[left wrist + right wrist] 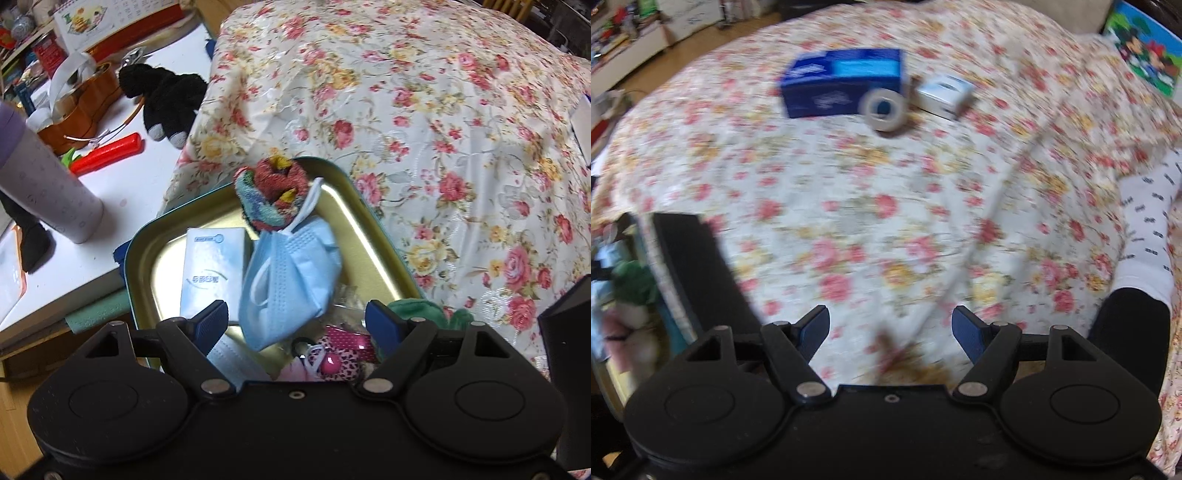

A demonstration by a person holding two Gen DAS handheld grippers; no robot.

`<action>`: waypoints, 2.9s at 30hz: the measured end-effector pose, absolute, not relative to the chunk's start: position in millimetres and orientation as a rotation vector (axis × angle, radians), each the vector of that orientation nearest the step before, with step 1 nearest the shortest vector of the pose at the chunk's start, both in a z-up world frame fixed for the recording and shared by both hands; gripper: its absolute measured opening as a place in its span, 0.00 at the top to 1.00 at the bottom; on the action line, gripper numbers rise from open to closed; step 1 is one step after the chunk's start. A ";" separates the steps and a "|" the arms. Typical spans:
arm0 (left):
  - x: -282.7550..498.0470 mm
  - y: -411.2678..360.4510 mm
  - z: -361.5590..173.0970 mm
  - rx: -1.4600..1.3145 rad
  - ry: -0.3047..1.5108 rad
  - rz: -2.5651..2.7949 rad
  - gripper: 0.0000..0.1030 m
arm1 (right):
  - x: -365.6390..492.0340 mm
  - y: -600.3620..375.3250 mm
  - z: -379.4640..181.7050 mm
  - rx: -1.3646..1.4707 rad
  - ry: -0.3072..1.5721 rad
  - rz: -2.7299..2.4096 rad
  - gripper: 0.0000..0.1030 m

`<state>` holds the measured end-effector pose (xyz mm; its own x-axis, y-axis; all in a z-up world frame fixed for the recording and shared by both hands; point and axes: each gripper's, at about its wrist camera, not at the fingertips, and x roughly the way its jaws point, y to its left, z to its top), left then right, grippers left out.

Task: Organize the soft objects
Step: 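Move both tools from the tray back to the items on the bedspread, then grasp the white tape roll with left gripper while right grasps the white tissue pack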

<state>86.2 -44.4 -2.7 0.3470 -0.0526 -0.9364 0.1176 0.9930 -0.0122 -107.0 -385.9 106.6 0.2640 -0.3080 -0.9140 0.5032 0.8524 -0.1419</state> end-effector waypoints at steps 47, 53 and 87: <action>65.9 -152.9 98.0 0.305 1.057 -0.307 0.17 | 116.1 -634.7 52.8 0.481 1.143 -0.856 0.34; 54.6 -183.3 115.8 0.350 1.067 -0.382 0.17 | 83.9 -622.4 60.9 0.430 1.184 -0.811 0.56; 75.7 -468.1 73.6 0.373 1.158 -0.421 0.17 | -113.8 -600.1 110.9 0.729 0.986 -0.831 0.52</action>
